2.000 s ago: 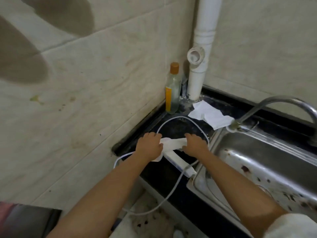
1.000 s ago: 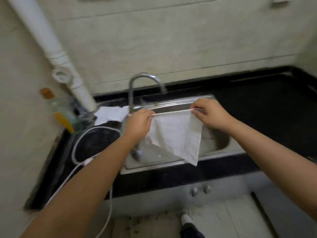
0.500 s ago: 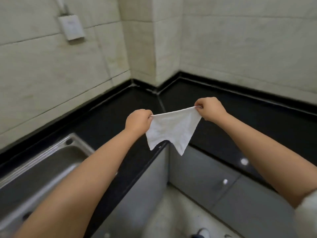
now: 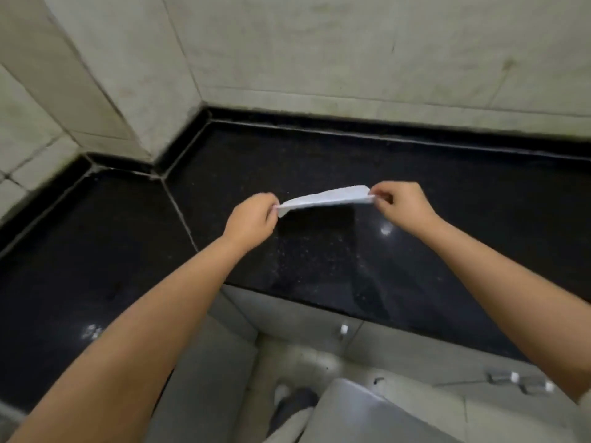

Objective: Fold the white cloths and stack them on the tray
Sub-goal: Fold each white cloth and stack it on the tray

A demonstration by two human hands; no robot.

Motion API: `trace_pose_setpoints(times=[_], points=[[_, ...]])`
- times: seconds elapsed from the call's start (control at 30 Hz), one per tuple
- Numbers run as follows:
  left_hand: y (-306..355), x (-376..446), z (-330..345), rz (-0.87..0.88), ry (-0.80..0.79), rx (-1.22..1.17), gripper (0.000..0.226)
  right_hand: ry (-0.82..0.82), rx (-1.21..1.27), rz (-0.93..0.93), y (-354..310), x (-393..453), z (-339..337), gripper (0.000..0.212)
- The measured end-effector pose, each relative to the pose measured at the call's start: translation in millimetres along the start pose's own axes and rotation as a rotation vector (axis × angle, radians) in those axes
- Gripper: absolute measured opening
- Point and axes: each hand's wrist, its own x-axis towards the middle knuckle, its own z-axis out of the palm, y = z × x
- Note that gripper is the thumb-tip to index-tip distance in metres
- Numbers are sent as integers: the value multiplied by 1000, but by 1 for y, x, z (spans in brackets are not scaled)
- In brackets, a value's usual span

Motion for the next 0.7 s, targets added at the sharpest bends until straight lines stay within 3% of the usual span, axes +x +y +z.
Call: trace_pose_setpoints(times=[0.2,0.33,0.43,0.6,0.7], points=[[-36,-20,60,114,-612,49,21,-605,-217,72,44,-48,54,22],[-46,-9,69,91,-806,-7,26,-822,-113,169,45,-42,62,16],[-56,11,70,104,-772,-54,25,-740,-69,228,47,-23,64,17],[-64,58,75,91,-454,-71,19,-342,-35,363,50,17,70,23],[-59,80,86,108,-330,-10,21,-216,-28,481,57,34,80,23]])
